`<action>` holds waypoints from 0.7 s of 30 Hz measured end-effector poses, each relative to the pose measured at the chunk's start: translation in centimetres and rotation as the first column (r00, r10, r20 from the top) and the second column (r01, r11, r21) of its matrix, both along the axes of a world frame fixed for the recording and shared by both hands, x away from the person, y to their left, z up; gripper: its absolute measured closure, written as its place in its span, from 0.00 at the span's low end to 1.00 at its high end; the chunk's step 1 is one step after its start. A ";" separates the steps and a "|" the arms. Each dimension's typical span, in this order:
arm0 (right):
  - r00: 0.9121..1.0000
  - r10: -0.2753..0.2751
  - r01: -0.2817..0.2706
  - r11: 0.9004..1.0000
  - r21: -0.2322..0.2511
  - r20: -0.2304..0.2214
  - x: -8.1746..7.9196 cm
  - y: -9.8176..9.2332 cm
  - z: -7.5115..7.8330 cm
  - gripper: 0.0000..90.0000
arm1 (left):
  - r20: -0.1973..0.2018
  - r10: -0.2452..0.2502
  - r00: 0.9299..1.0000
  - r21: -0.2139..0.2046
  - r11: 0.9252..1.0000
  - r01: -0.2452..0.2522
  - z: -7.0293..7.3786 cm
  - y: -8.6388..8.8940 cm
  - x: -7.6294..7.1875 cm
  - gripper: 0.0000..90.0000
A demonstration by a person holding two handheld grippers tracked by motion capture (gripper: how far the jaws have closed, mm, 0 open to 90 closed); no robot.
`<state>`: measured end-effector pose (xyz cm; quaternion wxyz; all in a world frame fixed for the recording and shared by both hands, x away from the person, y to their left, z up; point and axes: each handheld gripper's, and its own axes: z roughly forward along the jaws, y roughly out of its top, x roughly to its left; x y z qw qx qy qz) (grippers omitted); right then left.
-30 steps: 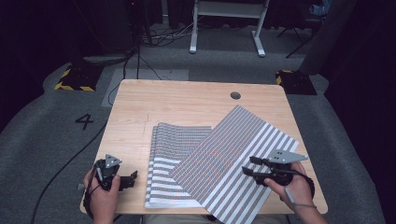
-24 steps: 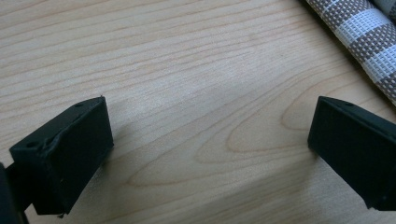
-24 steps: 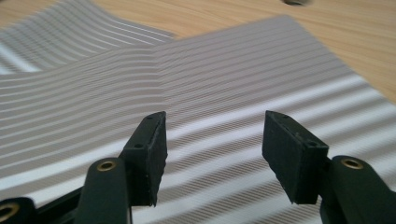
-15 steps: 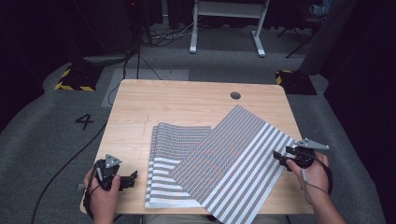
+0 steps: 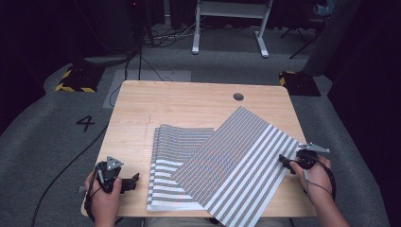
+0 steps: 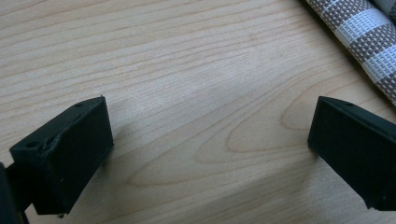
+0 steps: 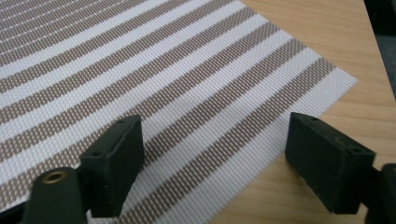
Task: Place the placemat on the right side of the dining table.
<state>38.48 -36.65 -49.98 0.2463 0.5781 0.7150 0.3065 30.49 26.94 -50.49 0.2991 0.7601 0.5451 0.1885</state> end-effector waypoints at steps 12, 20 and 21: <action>0.998 0.064 -0.064 0.998 0.008 0.025 0.0 0.8 0.0 0.45 | 0.001 -0.004 1.000 0.001 1.000 0.004 0.0 -0.2 0.0 0.00; 0.989 0.148 -0.148 0.989 0.021 0.010 -0.2 1.5 0.4 0.86 | 0.000 -0.007 1.000 0.001 1.000 0.007 0.0 -0.2 0.0 0.00; 0.986 0.165 -0.165 0.986 0.013 0.012 -0.3 1.8 0.4 0.91 | 0.000 -0.007 1.000 0.001 1.000 0.007 0.0 -0.2 0.0 0.00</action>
